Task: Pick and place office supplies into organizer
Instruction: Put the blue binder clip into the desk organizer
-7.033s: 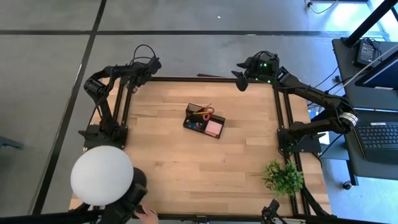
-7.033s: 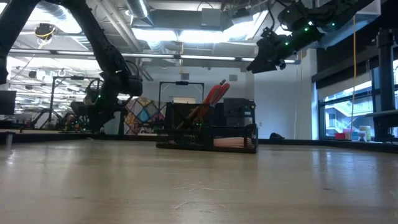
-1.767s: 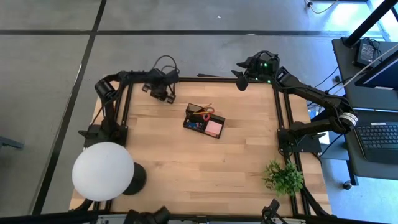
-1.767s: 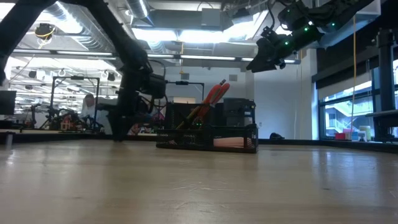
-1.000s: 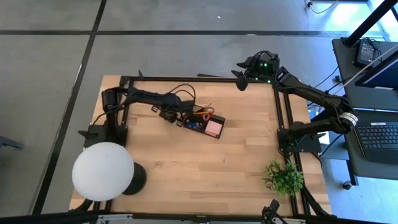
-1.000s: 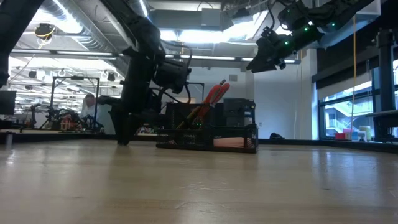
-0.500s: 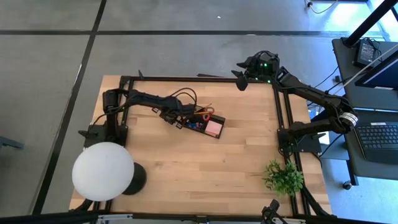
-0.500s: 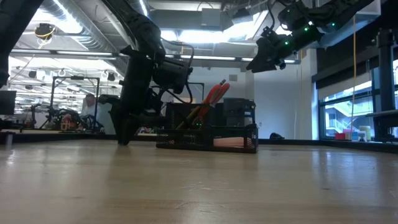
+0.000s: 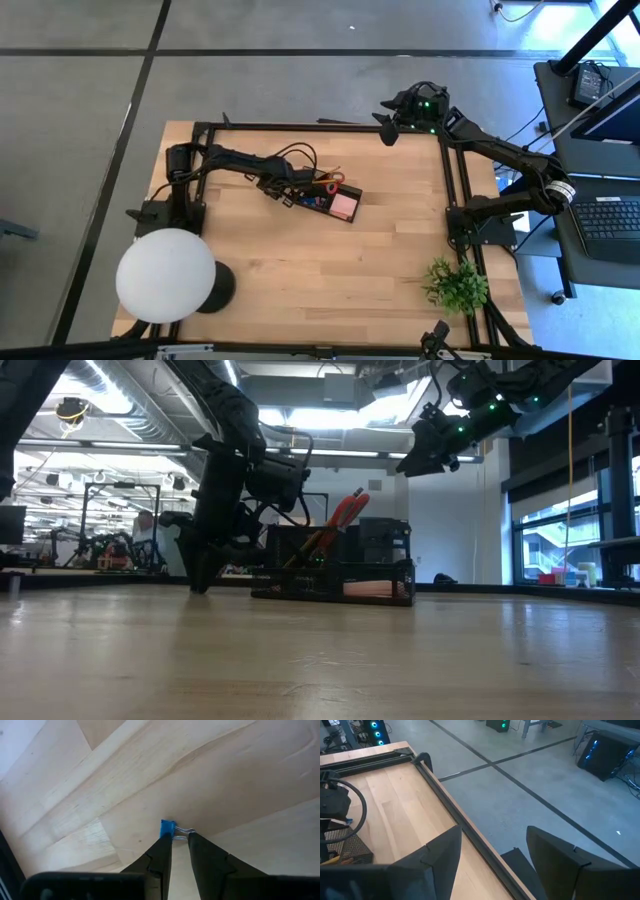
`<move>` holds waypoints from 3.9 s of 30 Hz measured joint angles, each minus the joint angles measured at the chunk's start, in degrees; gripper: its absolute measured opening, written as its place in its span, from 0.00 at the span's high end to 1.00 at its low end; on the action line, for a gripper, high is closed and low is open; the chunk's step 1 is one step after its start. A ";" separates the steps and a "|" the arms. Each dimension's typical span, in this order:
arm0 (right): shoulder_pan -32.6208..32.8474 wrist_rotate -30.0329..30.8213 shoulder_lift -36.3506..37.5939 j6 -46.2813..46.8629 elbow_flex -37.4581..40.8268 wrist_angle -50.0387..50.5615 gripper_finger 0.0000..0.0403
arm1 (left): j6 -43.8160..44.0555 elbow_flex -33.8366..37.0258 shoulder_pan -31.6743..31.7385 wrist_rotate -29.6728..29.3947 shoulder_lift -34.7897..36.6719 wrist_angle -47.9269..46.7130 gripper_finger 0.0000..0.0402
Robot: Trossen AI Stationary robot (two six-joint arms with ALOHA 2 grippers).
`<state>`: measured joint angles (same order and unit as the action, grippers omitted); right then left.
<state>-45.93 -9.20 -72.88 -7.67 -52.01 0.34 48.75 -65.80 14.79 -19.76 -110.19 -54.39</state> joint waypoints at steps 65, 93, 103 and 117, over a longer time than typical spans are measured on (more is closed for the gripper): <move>0.15 0.01 0.00 1.47 0.00 3.48 0.43 | -1.59 -0.02 -0.17 -2.39 0.02 0.18 0.84; 0.15 0.01 0.00 1.95 0.00 3.41 0.43 | -2.16 -0.07 -0.04 -2.09 0.04 0.06 0.84; 0.13 0.02 0.00 3.11 0.00 3.62 0.43 | -1.65 0.02 -0.02 -1.21 1.06 -0.77 0.79; 0.15 0.03 0.00 2.67 0.00 3.82 0.43 | -1.53 0.02 0.33 0.00 9.57 -4.57 0.66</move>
<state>-45.78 -9.17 -72.88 -4.99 -52.01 4.16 47.22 -65.78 15.12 -19.77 -100.62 -58.97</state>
